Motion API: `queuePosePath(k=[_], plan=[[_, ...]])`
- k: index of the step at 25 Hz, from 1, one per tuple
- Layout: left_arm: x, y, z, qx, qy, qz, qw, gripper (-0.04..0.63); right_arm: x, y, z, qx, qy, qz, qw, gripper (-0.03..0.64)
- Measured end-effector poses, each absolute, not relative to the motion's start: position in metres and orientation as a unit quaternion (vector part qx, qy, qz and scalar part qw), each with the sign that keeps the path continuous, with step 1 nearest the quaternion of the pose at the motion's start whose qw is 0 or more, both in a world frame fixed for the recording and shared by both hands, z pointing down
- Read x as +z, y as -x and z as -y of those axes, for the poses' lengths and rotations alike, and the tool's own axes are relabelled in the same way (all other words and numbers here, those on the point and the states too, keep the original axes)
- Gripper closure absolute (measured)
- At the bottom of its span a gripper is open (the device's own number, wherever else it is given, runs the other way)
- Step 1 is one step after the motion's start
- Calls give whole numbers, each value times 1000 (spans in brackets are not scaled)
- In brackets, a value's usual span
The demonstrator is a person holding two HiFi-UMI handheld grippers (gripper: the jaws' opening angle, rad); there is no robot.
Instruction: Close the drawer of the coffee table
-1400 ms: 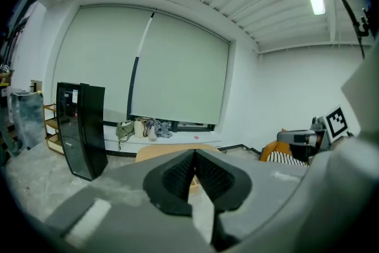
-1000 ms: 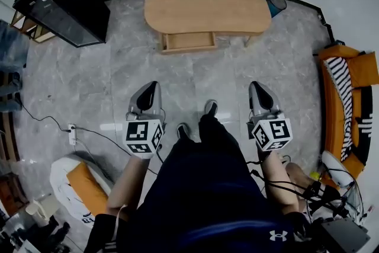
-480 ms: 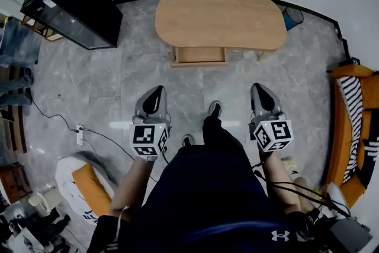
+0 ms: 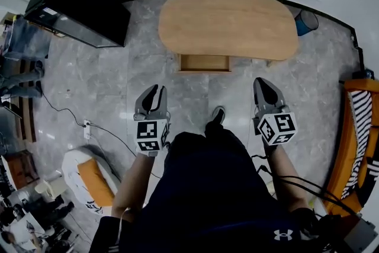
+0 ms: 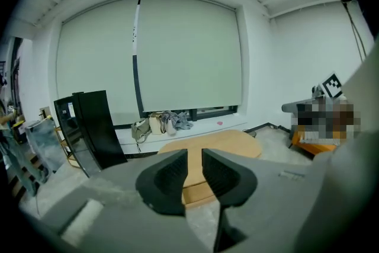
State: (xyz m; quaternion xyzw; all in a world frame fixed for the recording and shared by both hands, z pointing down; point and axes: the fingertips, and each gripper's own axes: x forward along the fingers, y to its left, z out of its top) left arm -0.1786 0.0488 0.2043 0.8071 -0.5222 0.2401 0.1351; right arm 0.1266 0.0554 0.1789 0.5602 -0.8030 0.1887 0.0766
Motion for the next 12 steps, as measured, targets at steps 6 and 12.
queuePosePath(k=[6, 12], plan=[[234, 184, -25, 270, -789, 535, 132, 512, 211, -136, -22, 216, -548, 803, 89, 615], [277, 208, 4, 311, -782, 530, 107, 512, 247, -135, -2, 243, -561, 783, 118, 615]])
